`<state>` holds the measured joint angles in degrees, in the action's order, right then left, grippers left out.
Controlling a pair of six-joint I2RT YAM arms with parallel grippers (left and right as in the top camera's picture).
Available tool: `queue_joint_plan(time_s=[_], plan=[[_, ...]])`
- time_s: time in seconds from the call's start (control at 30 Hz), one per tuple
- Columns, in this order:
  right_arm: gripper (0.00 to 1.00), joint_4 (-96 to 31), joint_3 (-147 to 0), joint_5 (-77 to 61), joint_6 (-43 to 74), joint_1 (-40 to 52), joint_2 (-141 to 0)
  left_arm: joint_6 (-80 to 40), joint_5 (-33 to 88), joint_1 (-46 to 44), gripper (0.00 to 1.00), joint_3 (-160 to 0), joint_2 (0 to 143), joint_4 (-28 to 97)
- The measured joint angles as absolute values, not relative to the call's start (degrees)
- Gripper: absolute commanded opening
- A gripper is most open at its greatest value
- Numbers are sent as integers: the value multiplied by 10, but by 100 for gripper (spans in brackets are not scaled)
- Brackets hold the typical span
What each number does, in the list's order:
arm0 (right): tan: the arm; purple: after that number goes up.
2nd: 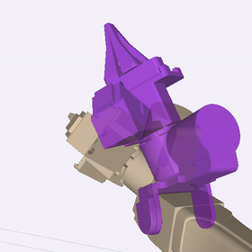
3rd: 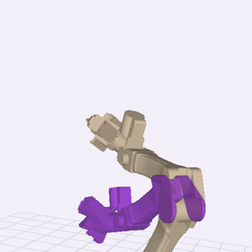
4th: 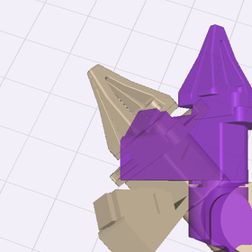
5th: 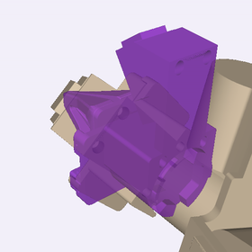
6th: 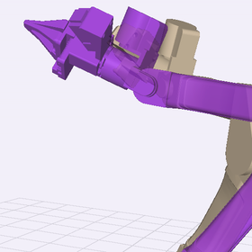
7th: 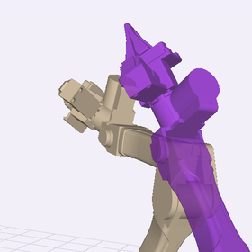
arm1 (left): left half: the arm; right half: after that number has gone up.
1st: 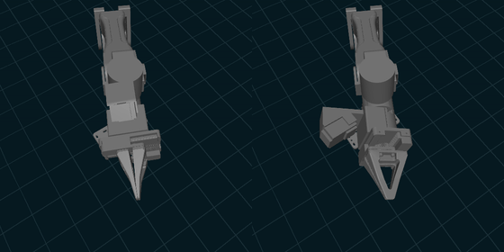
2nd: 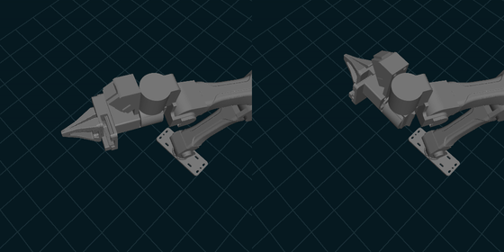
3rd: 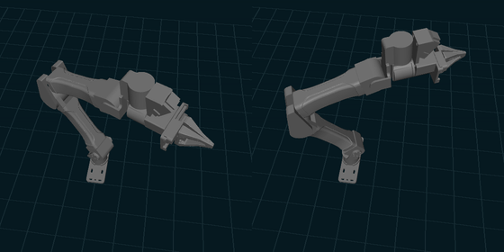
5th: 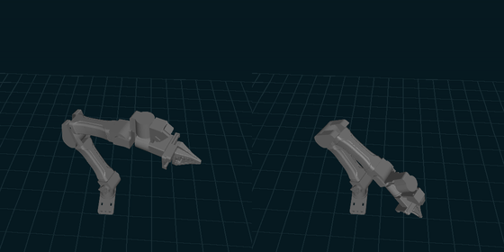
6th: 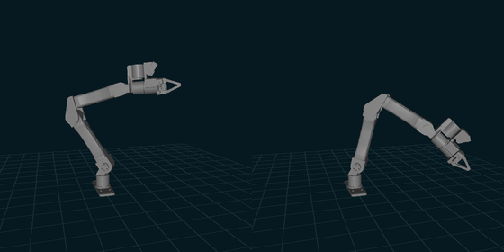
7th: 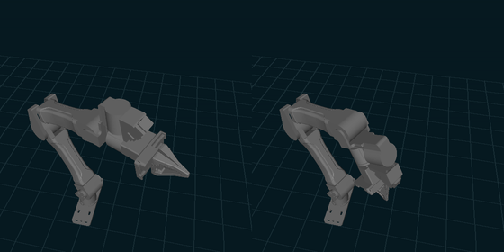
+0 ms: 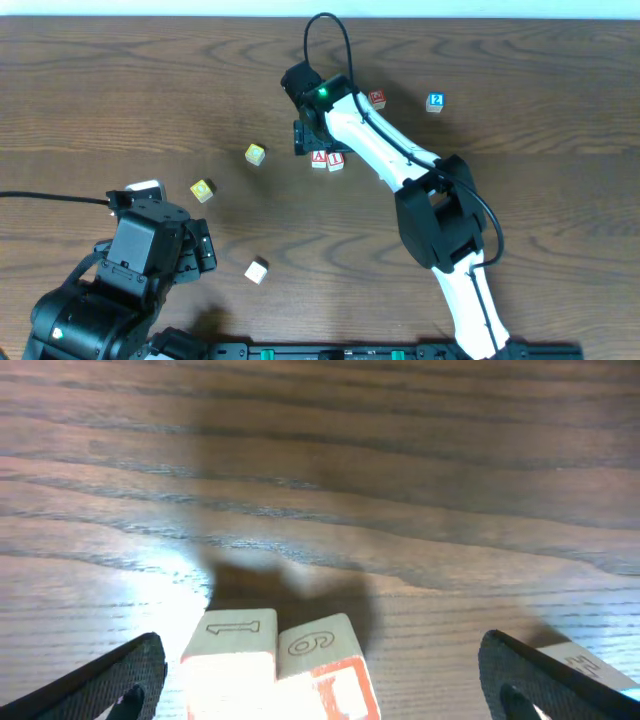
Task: Spell out Ai2
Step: 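Open right gripper and lift away from the A I blocks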
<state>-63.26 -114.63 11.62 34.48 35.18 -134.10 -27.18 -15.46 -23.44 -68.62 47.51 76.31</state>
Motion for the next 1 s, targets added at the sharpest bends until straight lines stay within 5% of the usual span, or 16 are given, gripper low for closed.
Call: queue_joint_plan(time_s=[0.53,0.73,0.9,1.0], plan=[[96,-697,-1148,118,338,385,-1338,-272,-155,-234,95,-686,475,763],[52,-748,-1148,154,335,391,-1281,-272,-155,-234,95,-686,475,765],[1,-757,-1153,166,332,367,-1228,-272,-155,-234,95,-686,475,765],[1,-757,-1153,163,328,350,-1228,-272,-156,-234,95,-686,475,765]])
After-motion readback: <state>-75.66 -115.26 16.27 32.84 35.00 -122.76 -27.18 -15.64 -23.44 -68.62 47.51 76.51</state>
